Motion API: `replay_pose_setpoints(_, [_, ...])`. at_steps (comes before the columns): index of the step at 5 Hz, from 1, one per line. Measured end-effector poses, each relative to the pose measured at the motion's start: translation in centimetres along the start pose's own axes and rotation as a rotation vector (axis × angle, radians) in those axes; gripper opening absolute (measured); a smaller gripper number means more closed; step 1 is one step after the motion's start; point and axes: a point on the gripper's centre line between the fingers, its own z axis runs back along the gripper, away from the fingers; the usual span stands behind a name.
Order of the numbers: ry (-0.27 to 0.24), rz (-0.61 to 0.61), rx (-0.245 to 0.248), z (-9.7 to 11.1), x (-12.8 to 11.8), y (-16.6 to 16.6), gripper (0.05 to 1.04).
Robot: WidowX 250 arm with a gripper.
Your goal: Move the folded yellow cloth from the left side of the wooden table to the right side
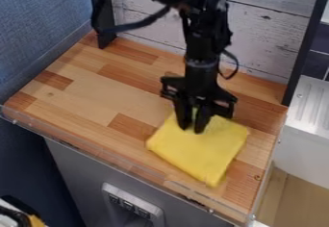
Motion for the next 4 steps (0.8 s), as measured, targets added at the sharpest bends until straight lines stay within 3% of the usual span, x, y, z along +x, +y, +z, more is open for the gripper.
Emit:
replay_pose_setpoints(1, [-0.014,-0.001,-0.009,2.5,-0.6,1.5,0.811])
replay_pose_setpoints(2, [-0.020,0.002,-0.010,4.5,-1.5,3.8,0.997])
replay_pose_setpoints(4, [-0.032,0.004,-0.004,7.3,-3.5,6.8,1.000])
